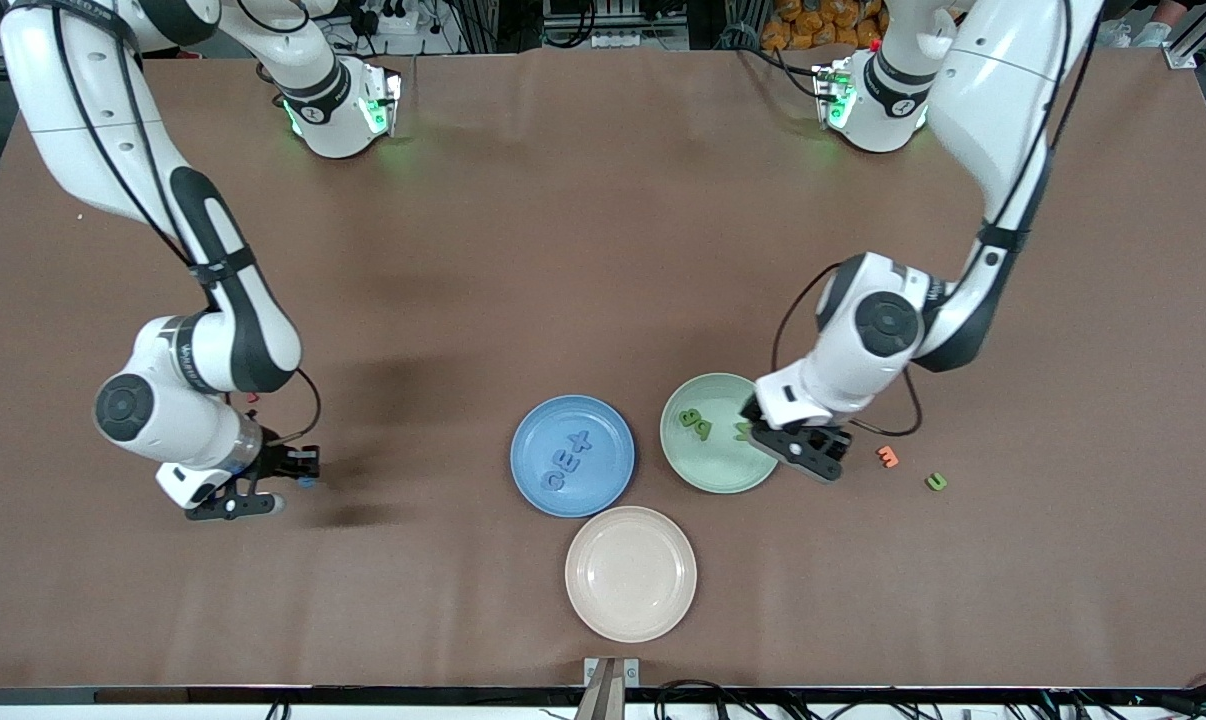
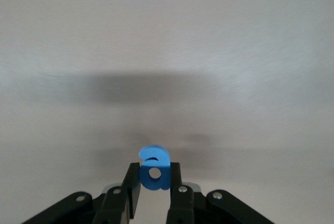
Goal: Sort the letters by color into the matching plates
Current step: 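Carry blue a over the blue plate while the left gripper reaches green c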
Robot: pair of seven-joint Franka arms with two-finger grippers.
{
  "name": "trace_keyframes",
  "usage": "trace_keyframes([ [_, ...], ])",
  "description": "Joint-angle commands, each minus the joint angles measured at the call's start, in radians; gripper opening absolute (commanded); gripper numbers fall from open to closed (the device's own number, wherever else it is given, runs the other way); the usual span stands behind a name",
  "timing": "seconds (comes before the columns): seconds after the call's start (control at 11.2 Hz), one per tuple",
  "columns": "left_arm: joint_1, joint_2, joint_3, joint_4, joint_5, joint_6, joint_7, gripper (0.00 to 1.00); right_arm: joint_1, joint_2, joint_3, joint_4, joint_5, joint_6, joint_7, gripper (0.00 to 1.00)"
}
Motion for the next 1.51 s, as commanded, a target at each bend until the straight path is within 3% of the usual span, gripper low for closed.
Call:
trace_keyframes([
  [0.0,0.030,-0.025,0.059,-0.009,0.007,-0.027,0.236,1.00,0.098,-0.022,0.009,-0.010,0.006,-0.011,0.263,0.22],
  [0.36,0.098,-0.048,0.082,-0.012,-0.024,-0.084,0.581,1.00,0.279,-0.022,-0.014,0.001,0.035,-0.008,0.464,0.22],
  [0.71,0.153,-0.043,0.136,-0.038,-0.199,-0.085,0.979,1.00,0.468,-0.014,-0.084,0.039,0.173,-0.008,0.509,0.25],
  [1.33,0.124,0.027,0.231,-0.017,-0.296,-0.085,1.002,1.00,0.543,0.102,-0.086,0.243,0.196,0.024,0.520,0.26],
  [1.42,0.121,0.047,0.242,-0.002,-0.296,-0.087,1.007,1.00,0.548,0.113,-0.086,0.247,0.196,0.051,0.517,0.37],
])
